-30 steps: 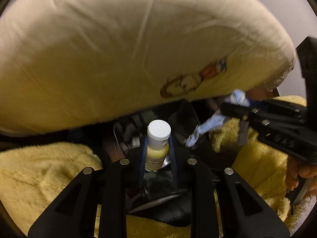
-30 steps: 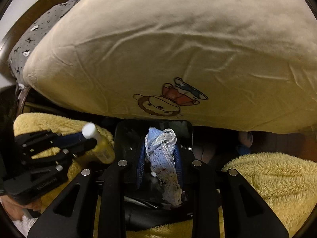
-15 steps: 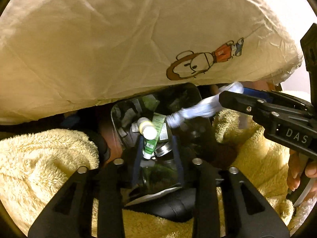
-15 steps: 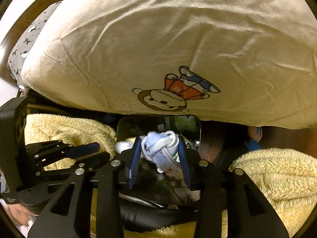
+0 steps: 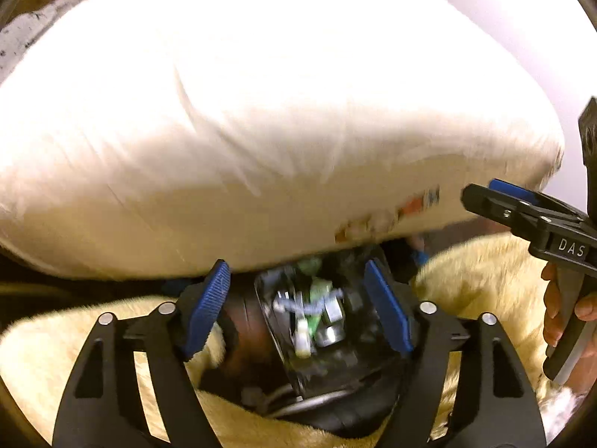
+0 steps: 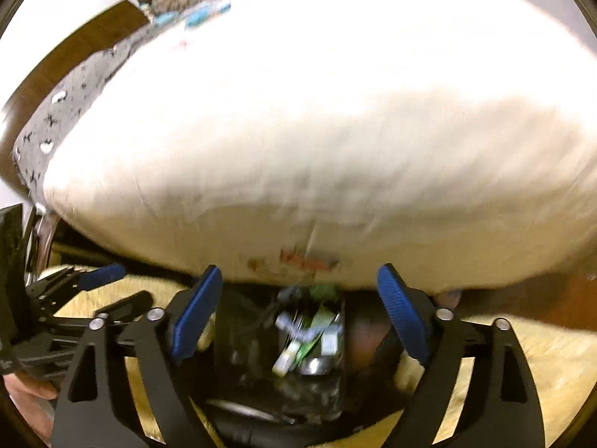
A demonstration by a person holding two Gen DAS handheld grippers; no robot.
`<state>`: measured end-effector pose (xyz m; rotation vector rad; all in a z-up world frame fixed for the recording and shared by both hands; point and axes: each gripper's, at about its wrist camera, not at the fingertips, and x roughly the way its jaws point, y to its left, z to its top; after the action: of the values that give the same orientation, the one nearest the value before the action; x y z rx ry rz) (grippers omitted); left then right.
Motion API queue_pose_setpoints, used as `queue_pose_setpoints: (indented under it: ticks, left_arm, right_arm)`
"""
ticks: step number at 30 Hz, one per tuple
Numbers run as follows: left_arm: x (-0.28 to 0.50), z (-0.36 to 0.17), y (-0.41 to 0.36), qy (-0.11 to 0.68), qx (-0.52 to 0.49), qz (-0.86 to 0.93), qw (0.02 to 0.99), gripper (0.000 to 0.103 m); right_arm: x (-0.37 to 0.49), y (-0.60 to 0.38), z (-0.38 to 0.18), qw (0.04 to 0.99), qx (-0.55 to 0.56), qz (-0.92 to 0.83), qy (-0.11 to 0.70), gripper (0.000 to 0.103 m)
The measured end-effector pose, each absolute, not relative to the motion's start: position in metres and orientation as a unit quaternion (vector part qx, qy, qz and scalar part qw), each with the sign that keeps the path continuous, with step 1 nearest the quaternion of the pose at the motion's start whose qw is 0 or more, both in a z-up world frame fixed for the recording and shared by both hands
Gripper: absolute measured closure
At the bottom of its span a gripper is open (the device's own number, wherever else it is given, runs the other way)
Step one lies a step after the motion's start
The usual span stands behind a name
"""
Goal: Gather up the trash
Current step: 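Raise both open tools back over the bed items, then grasp the blue snack packet with the left tool while the right grasps the fuzzy toy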
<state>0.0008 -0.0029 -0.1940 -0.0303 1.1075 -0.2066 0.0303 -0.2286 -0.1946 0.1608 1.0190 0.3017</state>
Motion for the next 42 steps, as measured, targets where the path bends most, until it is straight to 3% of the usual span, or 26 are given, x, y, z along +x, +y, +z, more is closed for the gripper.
queue_pose_setpoints:
  ticks: [5,16,32,42]
  left_arm:
    - [0.021,-0.152,0.007,0.473,-0.014,-0.089,0.876,0.022]
    - [0.113,-0.09,0.017,0.393,0.017,-0.064,0.917,0.021]
    - [0.295,-0.105,0.056,0.412,0.005,-0.003,0.911,0.022]
    - [0.357,-0.119,0.057,0.417,0.026,-0.004,0.908,0.022]
  right_arm:
    - [0.054,-0.239,-0.161,0.883,0.062,0.129,0.446,0.014]
    - [0.153,-0.238,-0.114,0.909,0.046,0.107,0.399,0.014]
    - [0.304,-0.234,-0.122,0.911,0.061,0.049,0.406,0.014]
    - [0.347,-0.23,-0.136,0.906,0.075,0.052,0.413,0.017]
